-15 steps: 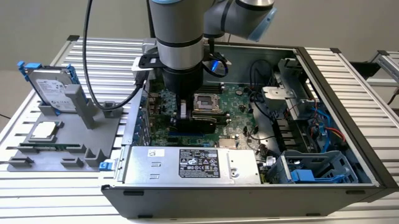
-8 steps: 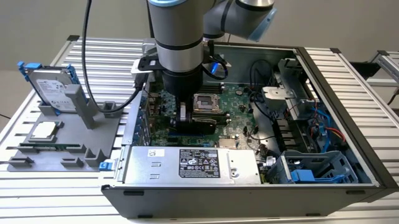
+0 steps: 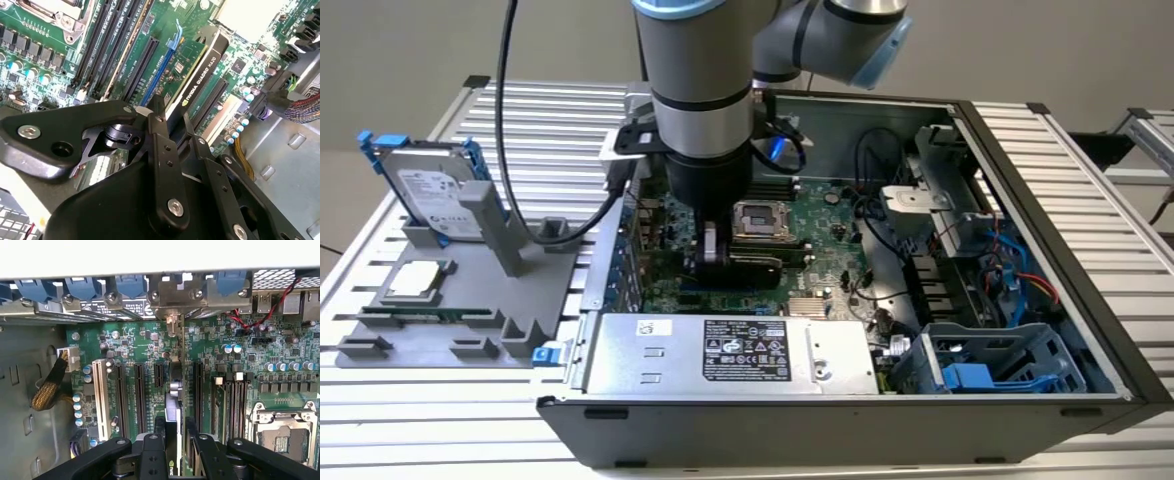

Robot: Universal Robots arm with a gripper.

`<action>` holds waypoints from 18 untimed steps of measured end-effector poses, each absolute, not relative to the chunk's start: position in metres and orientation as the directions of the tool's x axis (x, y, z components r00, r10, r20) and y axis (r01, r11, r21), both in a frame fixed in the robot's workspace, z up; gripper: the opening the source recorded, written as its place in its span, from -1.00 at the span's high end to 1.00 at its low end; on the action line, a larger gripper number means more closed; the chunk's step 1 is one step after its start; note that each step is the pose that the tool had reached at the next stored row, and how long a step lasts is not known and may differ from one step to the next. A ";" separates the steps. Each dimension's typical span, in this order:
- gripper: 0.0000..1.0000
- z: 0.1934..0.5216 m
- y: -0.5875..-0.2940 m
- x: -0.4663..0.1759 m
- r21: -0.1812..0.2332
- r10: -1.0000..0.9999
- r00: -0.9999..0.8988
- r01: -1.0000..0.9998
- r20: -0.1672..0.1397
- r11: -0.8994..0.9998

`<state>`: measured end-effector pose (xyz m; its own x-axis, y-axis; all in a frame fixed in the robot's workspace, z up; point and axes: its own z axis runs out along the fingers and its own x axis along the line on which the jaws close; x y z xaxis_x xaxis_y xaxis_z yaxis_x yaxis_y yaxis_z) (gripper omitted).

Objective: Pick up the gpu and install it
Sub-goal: 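Insert the gpu into the slot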

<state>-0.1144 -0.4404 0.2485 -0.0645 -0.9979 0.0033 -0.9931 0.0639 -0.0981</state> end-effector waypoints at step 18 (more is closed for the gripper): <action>1.00 0.241 -0.440 -0.115 -0.098 -0.998 -0.065 -0.993 0.003 0.064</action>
